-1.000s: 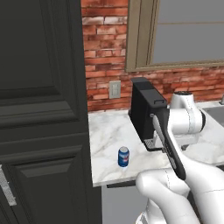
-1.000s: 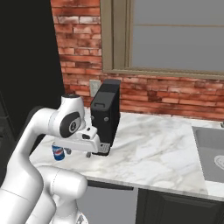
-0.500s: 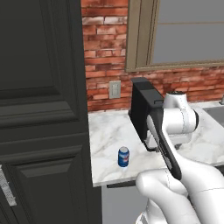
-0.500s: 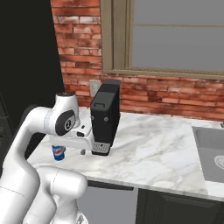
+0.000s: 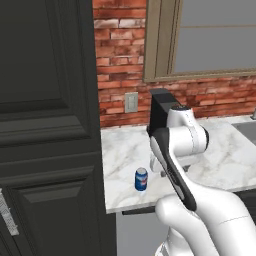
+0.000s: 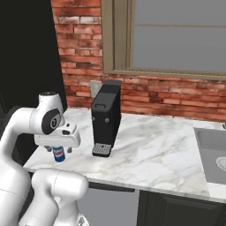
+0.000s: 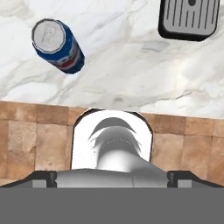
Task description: Four empty soda cans are scattered around the kitchen. Gather all the cans and cluster them next to the stove for recycling.
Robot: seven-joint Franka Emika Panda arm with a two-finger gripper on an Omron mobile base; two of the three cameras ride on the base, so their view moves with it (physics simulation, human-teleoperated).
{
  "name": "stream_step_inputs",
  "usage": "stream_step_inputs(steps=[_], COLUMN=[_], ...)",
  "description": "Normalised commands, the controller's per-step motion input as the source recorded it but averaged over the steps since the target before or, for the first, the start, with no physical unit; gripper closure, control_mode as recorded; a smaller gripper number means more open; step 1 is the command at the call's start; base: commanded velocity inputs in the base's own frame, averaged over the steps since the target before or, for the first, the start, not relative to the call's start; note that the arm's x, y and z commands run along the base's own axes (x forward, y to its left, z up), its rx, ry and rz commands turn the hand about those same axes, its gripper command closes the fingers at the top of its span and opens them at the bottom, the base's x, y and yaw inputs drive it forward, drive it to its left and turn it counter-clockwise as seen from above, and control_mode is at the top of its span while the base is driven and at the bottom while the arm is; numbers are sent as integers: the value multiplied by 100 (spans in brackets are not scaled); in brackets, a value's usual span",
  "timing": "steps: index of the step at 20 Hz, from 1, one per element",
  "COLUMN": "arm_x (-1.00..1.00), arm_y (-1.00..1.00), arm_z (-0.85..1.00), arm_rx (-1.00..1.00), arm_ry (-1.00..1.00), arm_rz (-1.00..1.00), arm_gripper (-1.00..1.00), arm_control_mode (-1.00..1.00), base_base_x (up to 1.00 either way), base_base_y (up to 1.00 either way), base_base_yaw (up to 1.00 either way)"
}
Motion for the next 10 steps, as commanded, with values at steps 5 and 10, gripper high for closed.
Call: stream_step_inputs(steps=[5,10], arm_x=[17,26], arm_y=[35,21], arm_z=[0,-3], arm_rx=[1,3], arm_ry=[0,0], arm_rz=[7,5], arm_gripper=[-100,-100], arm_control_mode=[-100,-100], base_base_x=[0,0], base_base_y=[0,0], base_base_yaw=[0,0])
